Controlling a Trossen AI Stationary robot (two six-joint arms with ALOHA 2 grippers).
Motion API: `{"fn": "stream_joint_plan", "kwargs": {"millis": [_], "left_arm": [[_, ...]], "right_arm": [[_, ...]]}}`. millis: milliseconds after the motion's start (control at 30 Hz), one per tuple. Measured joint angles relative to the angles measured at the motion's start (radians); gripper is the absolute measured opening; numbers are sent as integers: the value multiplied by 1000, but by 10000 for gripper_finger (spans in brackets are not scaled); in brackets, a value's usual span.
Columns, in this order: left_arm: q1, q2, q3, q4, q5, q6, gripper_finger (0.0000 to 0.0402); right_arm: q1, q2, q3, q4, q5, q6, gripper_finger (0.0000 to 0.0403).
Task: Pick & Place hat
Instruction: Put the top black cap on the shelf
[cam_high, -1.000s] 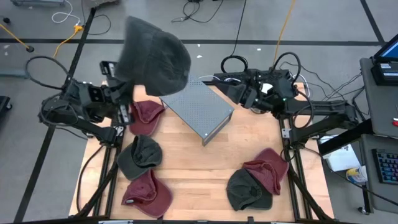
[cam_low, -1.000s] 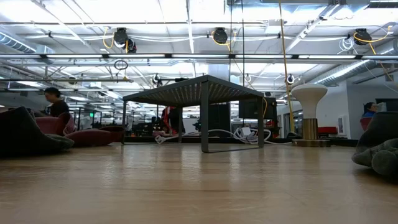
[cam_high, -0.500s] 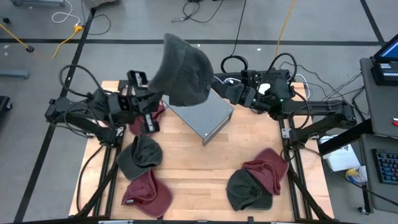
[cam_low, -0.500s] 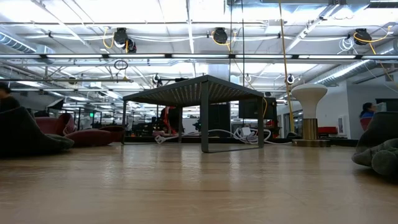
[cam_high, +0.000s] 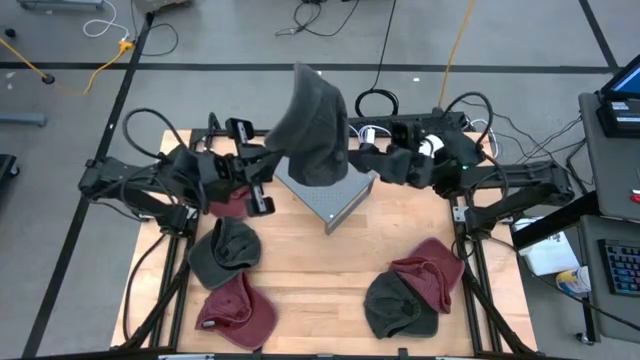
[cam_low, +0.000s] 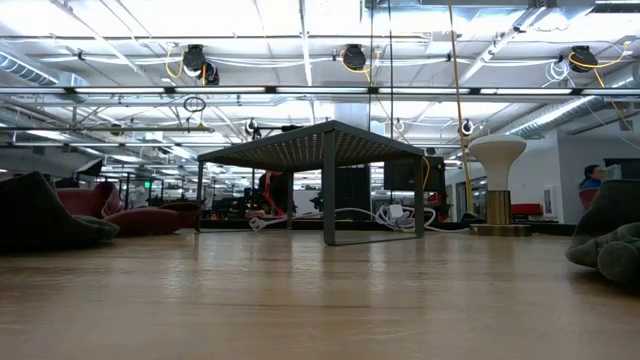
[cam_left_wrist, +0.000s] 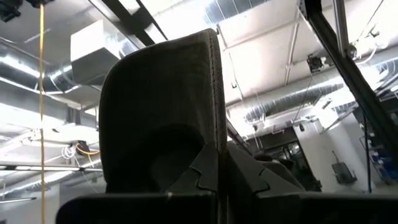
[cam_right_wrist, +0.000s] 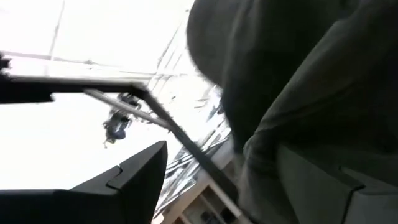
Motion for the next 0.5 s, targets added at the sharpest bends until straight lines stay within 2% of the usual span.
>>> {"fn": "stream_joint_plan", "kwargs": {"millis": [100, 233, 367, 500], "left_arm": [[0, -4, 0, 14, 6, 2, 9], [1, -5, 0, 15, 51, -4, 9], [0, -4, 0, 1, 57, -25, 9], [0, 4, 0, -18, 57, -51, 9]], "right_arm": [[21, -8, 1, -8, 11, 7, 283], [32, -16, 2, -78, 94, 103, 283], [30, -14, 1, -131, 115, 158, 283], [31, -15, 2, -243, 165, 183, 283]]}}
